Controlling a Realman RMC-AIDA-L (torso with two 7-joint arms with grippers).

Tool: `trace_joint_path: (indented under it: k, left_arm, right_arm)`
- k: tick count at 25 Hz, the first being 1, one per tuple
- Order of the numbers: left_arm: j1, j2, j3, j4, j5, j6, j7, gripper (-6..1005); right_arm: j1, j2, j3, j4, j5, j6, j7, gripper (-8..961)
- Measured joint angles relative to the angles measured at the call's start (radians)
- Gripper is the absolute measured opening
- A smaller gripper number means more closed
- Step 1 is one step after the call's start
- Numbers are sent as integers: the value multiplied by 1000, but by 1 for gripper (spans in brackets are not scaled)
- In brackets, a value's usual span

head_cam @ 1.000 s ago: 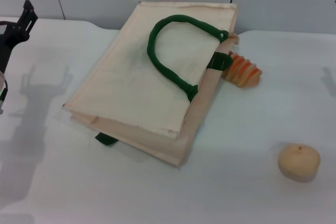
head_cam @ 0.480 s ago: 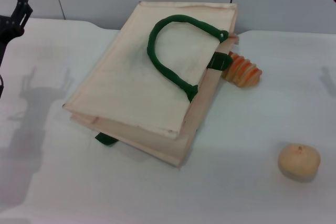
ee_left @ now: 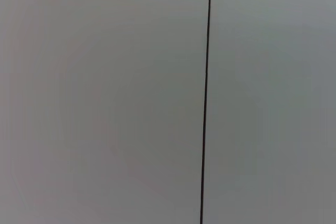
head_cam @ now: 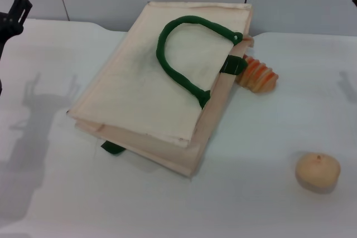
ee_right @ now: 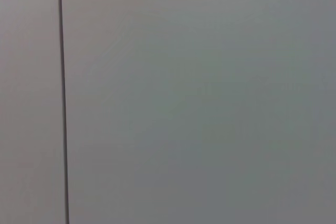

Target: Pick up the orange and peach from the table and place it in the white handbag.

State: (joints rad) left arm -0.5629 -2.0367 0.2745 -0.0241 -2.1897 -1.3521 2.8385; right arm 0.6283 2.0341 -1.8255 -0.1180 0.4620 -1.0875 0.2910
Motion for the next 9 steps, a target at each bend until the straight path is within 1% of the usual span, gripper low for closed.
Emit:
trace_joint_path:
  k: [9]
  left_arm:
    - [1,2,0,-2,1,-7,-10,876]
  right_arm:
    - [-3,0,0,0,-1,0,0,891]
